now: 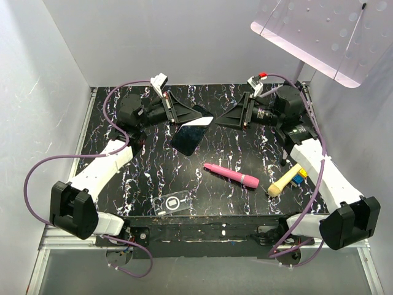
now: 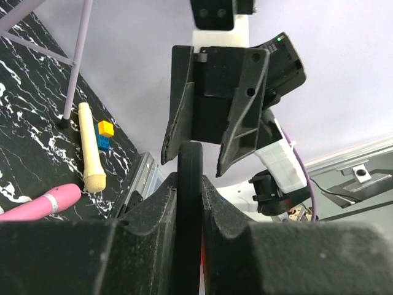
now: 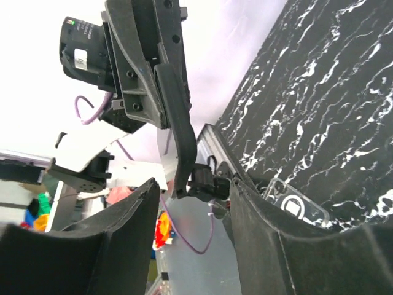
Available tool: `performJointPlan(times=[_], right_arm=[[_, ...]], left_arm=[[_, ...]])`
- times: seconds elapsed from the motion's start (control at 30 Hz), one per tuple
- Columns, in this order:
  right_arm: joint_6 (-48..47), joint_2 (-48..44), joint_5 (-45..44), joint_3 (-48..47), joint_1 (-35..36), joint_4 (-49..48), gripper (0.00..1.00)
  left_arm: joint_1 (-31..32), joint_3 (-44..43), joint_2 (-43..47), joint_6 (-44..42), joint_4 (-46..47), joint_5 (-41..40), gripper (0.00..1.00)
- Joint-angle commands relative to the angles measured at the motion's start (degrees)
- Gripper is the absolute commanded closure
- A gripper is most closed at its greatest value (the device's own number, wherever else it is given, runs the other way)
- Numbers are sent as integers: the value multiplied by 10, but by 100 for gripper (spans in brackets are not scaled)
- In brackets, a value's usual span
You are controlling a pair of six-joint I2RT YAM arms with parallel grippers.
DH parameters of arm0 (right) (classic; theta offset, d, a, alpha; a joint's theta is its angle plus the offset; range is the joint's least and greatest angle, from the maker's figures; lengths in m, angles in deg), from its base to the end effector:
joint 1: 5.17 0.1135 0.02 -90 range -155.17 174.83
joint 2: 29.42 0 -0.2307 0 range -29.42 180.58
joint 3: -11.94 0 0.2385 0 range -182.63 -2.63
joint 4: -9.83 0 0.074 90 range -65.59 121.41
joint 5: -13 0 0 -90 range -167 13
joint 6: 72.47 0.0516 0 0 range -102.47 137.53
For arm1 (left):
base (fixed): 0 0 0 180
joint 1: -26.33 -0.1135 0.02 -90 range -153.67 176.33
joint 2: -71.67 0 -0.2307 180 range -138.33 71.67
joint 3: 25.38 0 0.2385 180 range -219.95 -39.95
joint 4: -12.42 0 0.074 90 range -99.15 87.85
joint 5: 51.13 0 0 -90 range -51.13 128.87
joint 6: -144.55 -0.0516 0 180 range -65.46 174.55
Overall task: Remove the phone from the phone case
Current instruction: Remove the phone case from the phone.
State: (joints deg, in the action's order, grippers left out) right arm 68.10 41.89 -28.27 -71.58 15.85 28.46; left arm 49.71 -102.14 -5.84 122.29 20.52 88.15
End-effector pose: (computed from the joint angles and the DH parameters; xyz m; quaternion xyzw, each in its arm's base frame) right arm 0.2536 0.1390 0.3704 -0.0926 0.7268 0.6045 0.3125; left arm 0.2740 -0.1610 0.3494 0.0633 0.6740 -0.6801 0.2814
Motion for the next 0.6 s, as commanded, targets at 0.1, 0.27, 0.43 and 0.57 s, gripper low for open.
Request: performJointPlan(times=[0.1, 0.27, 0.43, 0.57], right_arm=[[173, 29, 20, 41, 7, -227, 51], [190, 51, 17, 25, 14, -244, 60], [197, 67, 19, 14, 34, -256, 65], [215, 72, 16, 25, 41, -290, 66]], left_arm=[[1, 19, 13, 66, 109, -10, 100], [2, 19, 12, 64, 104, -12, 100], [4, 18, 10, 67, 109, -17, 100], [4, 12, 10, 66, 105, -23, 100]])
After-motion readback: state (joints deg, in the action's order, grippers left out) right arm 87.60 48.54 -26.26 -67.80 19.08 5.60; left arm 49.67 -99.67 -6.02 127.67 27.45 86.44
